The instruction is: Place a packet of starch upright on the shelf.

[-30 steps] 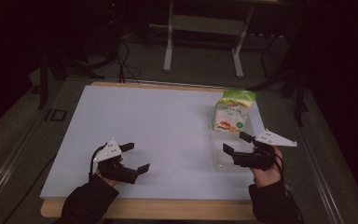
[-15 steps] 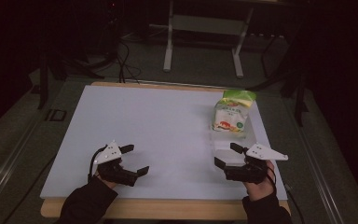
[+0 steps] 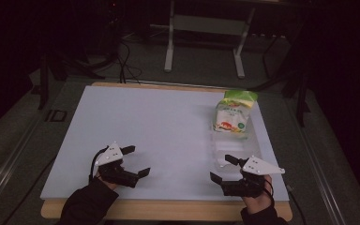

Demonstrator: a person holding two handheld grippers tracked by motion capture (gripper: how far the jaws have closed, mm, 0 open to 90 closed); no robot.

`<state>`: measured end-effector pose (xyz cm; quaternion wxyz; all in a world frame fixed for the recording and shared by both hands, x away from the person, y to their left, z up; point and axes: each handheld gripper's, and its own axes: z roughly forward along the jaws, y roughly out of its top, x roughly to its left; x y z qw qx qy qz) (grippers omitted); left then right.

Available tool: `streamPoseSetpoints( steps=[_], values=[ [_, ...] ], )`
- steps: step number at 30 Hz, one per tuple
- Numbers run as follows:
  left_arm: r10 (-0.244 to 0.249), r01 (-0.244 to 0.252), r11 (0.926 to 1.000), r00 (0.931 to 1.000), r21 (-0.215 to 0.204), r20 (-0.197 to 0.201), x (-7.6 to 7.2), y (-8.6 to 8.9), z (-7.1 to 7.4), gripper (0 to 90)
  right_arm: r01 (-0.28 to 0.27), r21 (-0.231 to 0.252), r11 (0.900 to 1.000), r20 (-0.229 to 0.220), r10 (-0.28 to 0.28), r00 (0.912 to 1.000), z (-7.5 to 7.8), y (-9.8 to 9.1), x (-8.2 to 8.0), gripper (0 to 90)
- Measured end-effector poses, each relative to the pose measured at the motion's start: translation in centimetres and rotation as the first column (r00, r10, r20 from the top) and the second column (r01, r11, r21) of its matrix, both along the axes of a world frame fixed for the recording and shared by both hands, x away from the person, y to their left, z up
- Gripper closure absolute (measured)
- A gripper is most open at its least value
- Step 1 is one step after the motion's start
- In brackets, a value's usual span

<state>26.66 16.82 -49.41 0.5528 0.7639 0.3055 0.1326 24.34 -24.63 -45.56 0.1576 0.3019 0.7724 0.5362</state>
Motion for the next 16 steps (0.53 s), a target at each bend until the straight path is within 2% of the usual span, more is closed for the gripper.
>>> streamPoseSetpoints(
  steps=[6, 9, 16],
  values=[
    [0.020, -0.020, 0.9997, 0.9997, 0.010, 0.015, -0.06, 0.04, -0.21, 0.1, -0.007, -0.027, 0.9996, 0.036, 0.008, 0.9993, -0.33, 0.13, -0.13, 15.0],
    [0.018, -0.018, 0.9998, 0.9998, 0.004, 0.008, 0.03, 0.11, -0.31, 0.1, -0.019, -0.041, 0.9990, 0.049, 0.021, 0.9986, -0.44, 0.29, -0.21, 15.0],
    [0.019, -0.019, 0.9998, 0.9998, -0.004, 0.004, 0.00, 0.28, -0.40, 0.1, -0.025, -0.038, 0.9990, 0.051, 0.027, 0.9983, -0.48, 0.19, -0.07, 15.0]
  ],
)
